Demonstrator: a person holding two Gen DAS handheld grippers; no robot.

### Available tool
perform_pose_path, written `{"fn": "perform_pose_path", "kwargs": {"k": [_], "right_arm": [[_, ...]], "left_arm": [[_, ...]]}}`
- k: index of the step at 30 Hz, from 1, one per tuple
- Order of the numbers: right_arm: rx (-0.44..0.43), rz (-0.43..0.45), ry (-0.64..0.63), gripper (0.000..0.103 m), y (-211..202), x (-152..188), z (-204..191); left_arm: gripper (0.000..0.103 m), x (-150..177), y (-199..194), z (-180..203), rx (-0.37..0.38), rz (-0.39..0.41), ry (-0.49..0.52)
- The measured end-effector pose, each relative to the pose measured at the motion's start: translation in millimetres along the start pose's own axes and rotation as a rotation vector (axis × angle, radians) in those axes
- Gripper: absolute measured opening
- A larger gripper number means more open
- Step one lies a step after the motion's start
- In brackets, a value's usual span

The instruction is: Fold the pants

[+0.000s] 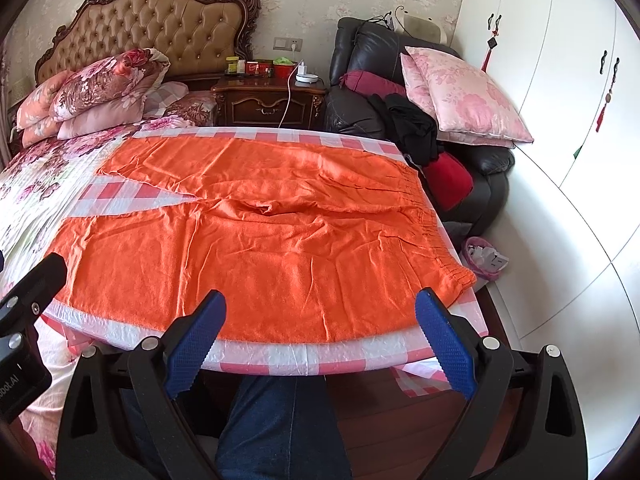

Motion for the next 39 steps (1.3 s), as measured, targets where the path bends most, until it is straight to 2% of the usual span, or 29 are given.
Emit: {"fn": "perform_pose_path", "kwargs": {"k": [18, 37, 39], "right_arm": [[0.005, 0.000, -0.002, 0.092, 0.3, 0.1, -0.2], [0.006, 0.001, -0.002, 0.093, 0.5, 0.4, -0.6], [0.009, 0.008, 0.000, 0.097, 0.1, 0.2, 0.2]], "left_arm": [[0.101, -3.4, -1.1, -0.2, -0.039, 0.003, 0.018], [0.101, 1.8, 2.7, -2.7, -0.028, -0.012, 0.012], [0.101, 3.4, 3.2, -3.1, -0.028, -0.014, 0.012]]}}
Point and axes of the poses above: each gripper's, at about its wrist camera, not at the fingertips, and y roughly the way its jaws point, z to its right, x to its underside, the point moved 8 cm from there along y, roughly the way its jaws point, and after that the axes turned 9 degrees about x, right-handed, at the moved point
